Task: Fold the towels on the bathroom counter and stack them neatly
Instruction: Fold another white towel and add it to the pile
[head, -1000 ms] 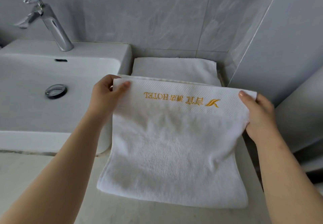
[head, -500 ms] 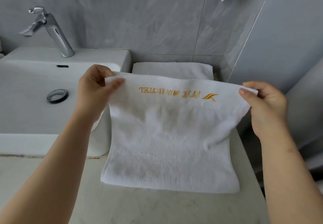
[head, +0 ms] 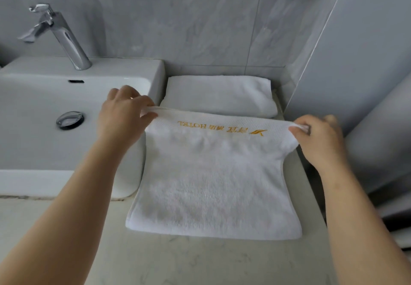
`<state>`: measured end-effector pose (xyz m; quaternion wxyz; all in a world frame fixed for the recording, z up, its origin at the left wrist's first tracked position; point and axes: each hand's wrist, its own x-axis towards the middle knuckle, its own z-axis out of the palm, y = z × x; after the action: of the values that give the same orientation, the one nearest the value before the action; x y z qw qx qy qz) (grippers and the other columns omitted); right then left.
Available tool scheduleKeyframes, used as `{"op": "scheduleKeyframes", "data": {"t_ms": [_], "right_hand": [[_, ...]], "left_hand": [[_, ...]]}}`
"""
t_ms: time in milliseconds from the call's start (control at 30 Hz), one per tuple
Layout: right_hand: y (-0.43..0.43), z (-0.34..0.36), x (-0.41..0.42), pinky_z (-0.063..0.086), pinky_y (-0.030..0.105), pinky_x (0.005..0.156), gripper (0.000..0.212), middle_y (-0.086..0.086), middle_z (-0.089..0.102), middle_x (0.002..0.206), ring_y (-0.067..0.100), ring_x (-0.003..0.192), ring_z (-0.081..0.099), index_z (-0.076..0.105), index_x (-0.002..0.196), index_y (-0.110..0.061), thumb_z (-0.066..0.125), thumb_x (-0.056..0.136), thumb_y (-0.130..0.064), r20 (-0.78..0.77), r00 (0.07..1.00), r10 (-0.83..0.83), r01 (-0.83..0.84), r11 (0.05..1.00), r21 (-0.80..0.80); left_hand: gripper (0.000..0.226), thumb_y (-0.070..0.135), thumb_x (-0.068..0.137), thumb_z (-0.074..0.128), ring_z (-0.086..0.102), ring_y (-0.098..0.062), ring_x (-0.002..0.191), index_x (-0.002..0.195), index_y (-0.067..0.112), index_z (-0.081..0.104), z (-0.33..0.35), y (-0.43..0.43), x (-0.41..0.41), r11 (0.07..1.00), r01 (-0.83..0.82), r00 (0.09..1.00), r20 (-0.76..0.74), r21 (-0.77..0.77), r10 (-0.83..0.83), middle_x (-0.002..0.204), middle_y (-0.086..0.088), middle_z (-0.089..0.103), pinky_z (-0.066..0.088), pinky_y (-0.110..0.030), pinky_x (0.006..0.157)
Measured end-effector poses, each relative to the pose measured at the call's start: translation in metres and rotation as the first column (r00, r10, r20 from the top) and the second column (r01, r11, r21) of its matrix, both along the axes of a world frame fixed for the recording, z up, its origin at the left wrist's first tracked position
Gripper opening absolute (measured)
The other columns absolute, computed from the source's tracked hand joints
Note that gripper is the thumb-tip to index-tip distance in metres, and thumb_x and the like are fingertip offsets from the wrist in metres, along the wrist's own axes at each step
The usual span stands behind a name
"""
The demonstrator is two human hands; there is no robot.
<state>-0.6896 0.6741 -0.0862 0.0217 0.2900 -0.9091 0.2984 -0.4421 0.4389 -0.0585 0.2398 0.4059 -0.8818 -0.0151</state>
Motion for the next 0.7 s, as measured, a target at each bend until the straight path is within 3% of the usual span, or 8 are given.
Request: {"op": "scheduleKeyframes", "data": {"t_ms": [100,200,267,367,433,500,600,700], "right_hand": [[-0.008,0.005,0.002,0.042,0.037,0.074,0.016,0.013,0.058,0.097,0.033,0.094,0.05,0.06,0.098,-0.015,0.054,0.092,-0.028,-0.005,0.997,-0.081,0.08,0.991,-0.112],[-0.02,0.004,-0.001,0.051,0.042,0.067,0.008,0.008,0.056,0.078,0.031,0.068,0.054,0.052,0.093,-0.018,0.048,0.094,-0.025,0.18,0.983,-0.04,0.095,0.947,-0.307],[-0.029,0.003,-0.004,0.049,0.031,0.05,0.007,0.01,0.056,0.069,0.024,0.044,0.051,0.047,0.089,-0.022,0.043,0.095,-0.021,0.312,0.95,0.004,0.13,0.904,-0.407],[-0.047,-0.003,-0.012,0.043,0.019,0.038,0.022,0.009,0.057,0.065,0.014,0.033,0.051,0.042,0.078,-0.03,0.041,0.096,-0.017,0.395,0.917,0.057,0.168,0.841,-0.513],[-0.061,-0.012,-0.017,0.047,0.022,0.044,0.02,0.01,0.059,0.071,0.013,0.043,0.057,0.04,0.081,-0.03,0.04,0.096,-0.016,0.423,0.902,0.083,0.188,0.808,-0.558],[-0.071,-0.024,-0.022,0.048,0.029,0.062,0.009,0.01,0.06,0.088,0.017,0.067,0.061,0.042,0.097,-0.024,0.042,0.092,-0.017,0.428,0.898,0.104,0.168,0.818,-0.55],[-0.076,-0.042,-0.026,0.037,0.032,0.098,0.053,0.006,0.044,0.135,0.017,0.122,0.045,0.028,0.14,-0.026,0.049,0.092,-0.017,0.438,0.881,0.18,0.005,0.921,-0.388],[-0.066,-0.065,-0.019,0.026,0.032,0.11,0.07,0.0,0.023,0.155,0.017,0.14,0.026,0.009,0.149,-0.032,0.05,0.094,-0.018,0.454,0.859,0.235,-0.161,0.967,-0.196]], "left_hand": [[0.024,0.024,0.09,0.058,0.053,-0.038,0.09,0.111,0.014,0.063,-0.003,0.009,-0.014,0.987,-0.129,0.981,-0.136,0.092,0.141,0.101,-0.019,0.05,0.038,-0.037,0.07],[0.019,0.021,0.096,0.042,0.06,-0.037,0.07,0.111,0.015,0.053,-0.008,0.008,-0.027,0.93,-0.076,0.954,-0.244,0.36,0.172,0.082,-0.013,0.057,0.05,-0.036,0.064],[0.015,0.018,0.096,0.034,0.061,-0.028,0.052,0.105,0.016,0.046,-0.011,0.006,-0.036,0.814,-0.001,0.891,-0.37,0.581,0.265,0.072,-0.01,0.056,0.054,-0.034,0.051],[0.011,0.012,0.095,0.028,0.063,-0.025,0.053,0.101,0.014,0.038,-0.019,-0.002,-0.054,0.696,0.083,0.787,-0.475,0.713,0.393,0.074,-0.01,0.056,0.055,-0.033,0.048],[0.012,0.01,0.094,0.027,0.065,-0.024,0.066,0.101,0.012,0.036,-0.031,-0.011,-0.068,0.666,0.119,0.732,-0.518,0.736,0.442,0.082,-0.01,0.058,0.057,-0.037,0.057],[0.017,0.01,0.094,0.031,0.065,-0.025,0.088,0.109,0.013,0.038,-0.047,-0.022,-0.081,0.634,0.149,0.735,-0.513,0.759,0.442,0.099,-0.011,0.06,0.056,-0.041,0.074],[0.061,0.013,0.096,0.046,0.042,-0.024,0.128,0.146,0.023,0.012,-0.074,-0.026,-0.089,0.547,0.234,0.839,-0.451,0.803,0.303,0.144,-0.009,0.036,0.039,-0.041,0.105],[0.085,0.018,0.093,0.056,0.017,-0.02,0.143,0.15,0.02,-0.007,-0.104,-0.013,-0.081,0.606,0.206,0.963,-0.269,0.768,0.015,0.157,-0.005,0.011,0.02,-0.033,0.114]]}}
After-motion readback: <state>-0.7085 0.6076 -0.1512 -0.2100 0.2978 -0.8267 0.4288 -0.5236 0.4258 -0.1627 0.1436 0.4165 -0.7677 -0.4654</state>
